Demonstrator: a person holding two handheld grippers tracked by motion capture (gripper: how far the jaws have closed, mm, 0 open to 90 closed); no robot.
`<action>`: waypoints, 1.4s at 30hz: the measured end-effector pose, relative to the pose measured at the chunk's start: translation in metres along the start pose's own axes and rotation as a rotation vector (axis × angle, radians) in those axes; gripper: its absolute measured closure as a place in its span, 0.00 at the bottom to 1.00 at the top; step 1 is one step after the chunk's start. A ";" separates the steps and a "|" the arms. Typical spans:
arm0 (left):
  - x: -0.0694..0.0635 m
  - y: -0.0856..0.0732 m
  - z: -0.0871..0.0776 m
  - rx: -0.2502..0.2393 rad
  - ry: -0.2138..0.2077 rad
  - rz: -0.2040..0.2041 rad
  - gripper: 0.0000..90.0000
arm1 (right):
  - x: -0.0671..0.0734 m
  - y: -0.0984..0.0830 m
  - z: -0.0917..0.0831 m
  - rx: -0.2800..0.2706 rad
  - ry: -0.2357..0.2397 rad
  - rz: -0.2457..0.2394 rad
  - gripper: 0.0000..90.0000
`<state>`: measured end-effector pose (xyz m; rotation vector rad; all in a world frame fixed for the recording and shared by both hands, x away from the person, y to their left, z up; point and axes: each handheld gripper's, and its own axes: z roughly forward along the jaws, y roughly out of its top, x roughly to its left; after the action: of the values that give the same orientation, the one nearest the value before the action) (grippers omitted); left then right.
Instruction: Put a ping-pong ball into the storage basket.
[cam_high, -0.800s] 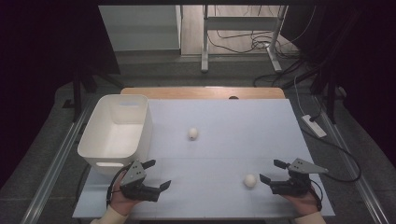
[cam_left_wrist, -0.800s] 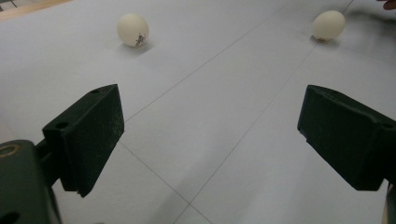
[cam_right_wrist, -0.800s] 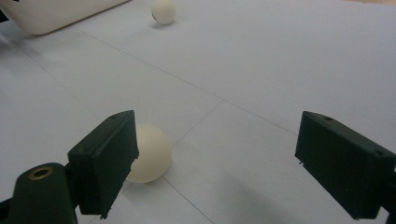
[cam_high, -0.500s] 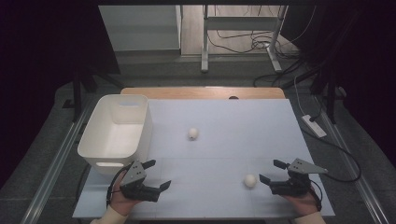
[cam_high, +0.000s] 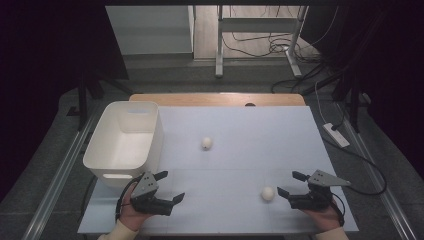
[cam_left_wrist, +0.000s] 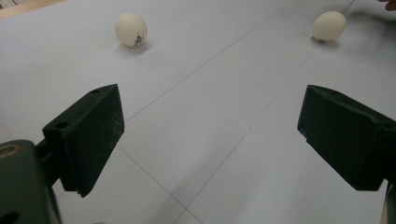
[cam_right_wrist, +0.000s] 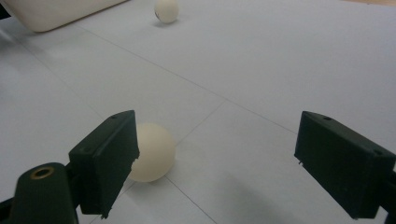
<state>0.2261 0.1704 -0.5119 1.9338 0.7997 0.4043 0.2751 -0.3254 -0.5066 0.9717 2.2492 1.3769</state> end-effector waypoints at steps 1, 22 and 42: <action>-0.001 0.001 0.000 0.000 -0.001 0.000 0.09 | 0.000 0.000 0.000 0.000 0.000 -0.001 0.15; -0.005 0.019 0.011 0.019 0.001 0.000 0.09 | 0.000 0.000 -0.001 -0.003 0.003 0.005 0.15; -0.007 0.034 0.021 0.036 -0.002 0.003 0.09 | -0.001 0.000 -0.001 0.003 -0.005 0.008 0.16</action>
<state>0.2453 0.1414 -0.4916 1.9681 0.8079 0.3917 0.2748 -0.3269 -0.5064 0.9855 2.2473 1.3731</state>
